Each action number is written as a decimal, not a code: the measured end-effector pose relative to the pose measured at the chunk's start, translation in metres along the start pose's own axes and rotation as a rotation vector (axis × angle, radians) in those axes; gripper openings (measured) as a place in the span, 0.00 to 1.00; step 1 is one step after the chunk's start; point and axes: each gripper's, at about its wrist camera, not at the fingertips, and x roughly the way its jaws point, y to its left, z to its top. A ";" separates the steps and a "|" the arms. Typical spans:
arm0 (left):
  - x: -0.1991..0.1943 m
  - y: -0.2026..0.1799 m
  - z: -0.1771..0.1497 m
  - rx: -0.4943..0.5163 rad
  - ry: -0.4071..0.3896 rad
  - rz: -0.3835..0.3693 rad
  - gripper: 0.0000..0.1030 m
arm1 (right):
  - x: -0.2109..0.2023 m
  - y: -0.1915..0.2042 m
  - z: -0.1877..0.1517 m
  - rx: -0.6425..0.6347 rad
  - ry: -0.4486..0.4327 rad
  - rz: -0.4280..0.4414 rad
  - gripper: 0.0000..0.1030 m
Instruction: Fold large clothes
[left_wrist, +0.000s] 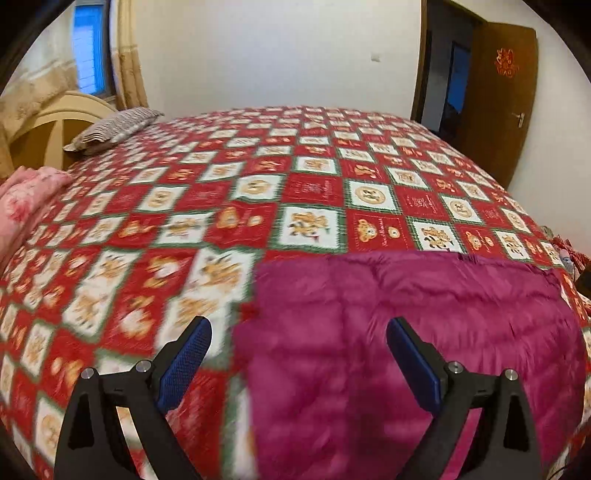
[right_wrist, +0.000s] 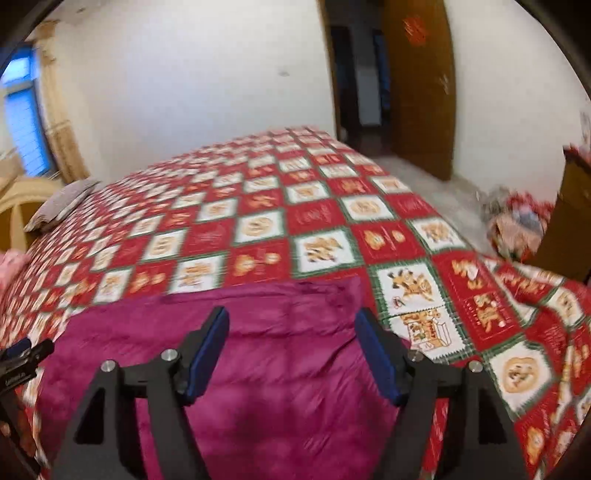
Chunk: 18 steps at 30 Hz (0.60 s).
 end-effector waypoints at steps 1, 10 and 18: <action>-0.008 0.006 -0.007 -0.010 0.002 0.008 0.94 | -0.004 0.011 -0.004 -0.023 -0.003 0.009 0.52; -0.021 0.040 -0.061 -0.173 0.058 0.004 0.94 | 0.033 0.090 -0.034 -0.072 0.077 0.181 0.28; -0.001 0.028 -0.092 -0.280 0.120 -0.039 0.94 | 0.093 0.111 -0.065 -0.086 0.148 0.121 0.24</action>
